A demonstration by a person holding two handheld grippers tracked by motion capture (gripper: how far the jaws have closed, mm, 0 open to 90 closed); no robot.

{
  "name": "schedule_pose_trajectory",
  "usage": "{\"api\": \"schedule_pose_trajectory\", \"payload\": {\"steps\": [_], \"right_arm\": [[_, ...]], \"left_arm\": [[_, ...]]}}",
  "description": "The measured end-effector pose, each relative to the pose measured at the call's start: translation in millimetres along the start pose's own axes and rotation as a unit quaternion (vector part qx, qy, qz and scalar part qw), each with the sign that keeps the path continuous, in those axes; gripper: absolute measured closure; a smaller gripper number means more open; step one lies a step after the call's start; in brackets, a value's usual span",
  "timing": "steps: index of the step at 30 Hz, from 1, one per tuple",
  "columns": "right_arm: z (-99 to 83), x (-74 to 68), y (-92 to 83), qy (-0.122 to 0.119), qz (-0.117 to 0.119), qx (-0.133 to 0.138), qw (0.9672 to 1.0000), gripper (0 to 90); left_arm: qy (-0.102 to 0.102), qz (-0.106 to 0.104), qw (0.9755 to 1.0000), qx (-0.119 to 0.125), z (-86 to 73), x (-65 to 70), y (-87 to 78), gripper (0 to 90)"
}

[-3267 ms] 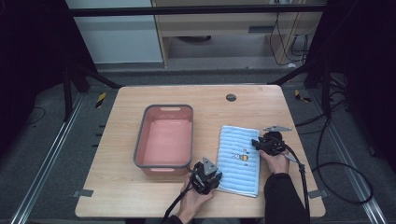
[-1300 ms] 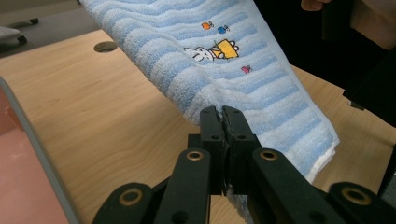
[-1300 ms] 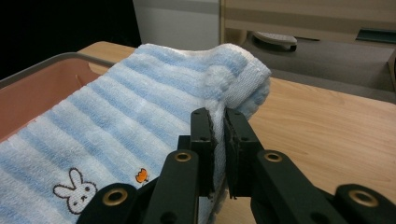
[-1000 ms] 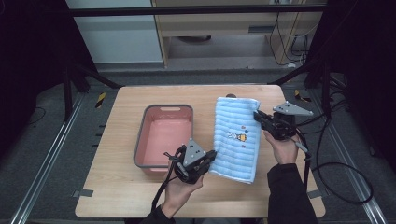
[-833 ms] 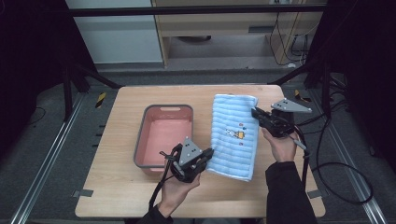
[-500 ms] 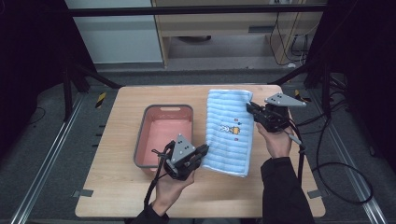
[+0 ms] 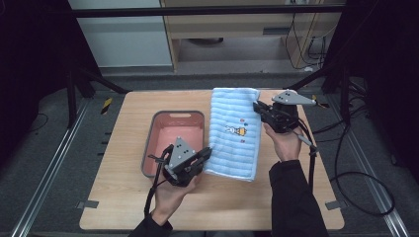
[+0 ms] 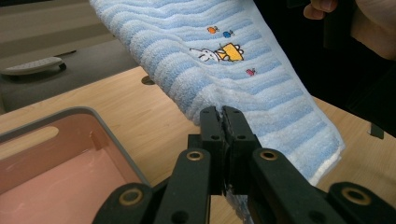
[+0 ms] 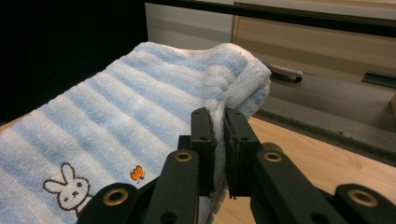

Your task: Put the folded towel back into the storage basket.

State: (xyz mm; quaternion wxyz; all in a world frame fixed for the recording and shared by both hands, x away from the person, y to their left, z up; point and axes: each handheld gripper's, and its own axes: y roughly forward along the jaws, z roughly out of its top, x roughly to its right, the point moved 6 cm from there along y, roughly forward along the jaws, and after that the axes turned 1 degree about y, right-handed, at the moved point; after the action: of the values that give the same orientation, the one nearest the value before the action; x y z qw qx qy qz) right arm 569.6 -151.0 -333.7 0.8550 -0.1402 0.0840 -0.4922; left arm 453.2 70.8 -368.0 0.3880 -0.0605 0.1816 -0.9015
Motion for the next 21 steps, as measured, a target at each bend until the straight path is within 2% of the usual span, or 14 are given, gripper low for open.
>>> {"api": "schedule_pose_trajectory", "payload": {"steps": [21], "right_arm": [[27.9,-32.9,26.3,-0.013,0.02,0.013,0.9996,83.8]], "left_arm": [[-0.014,0.026,0.9994,0.018,1.0,-32.7,-26.9,87.9]]}}
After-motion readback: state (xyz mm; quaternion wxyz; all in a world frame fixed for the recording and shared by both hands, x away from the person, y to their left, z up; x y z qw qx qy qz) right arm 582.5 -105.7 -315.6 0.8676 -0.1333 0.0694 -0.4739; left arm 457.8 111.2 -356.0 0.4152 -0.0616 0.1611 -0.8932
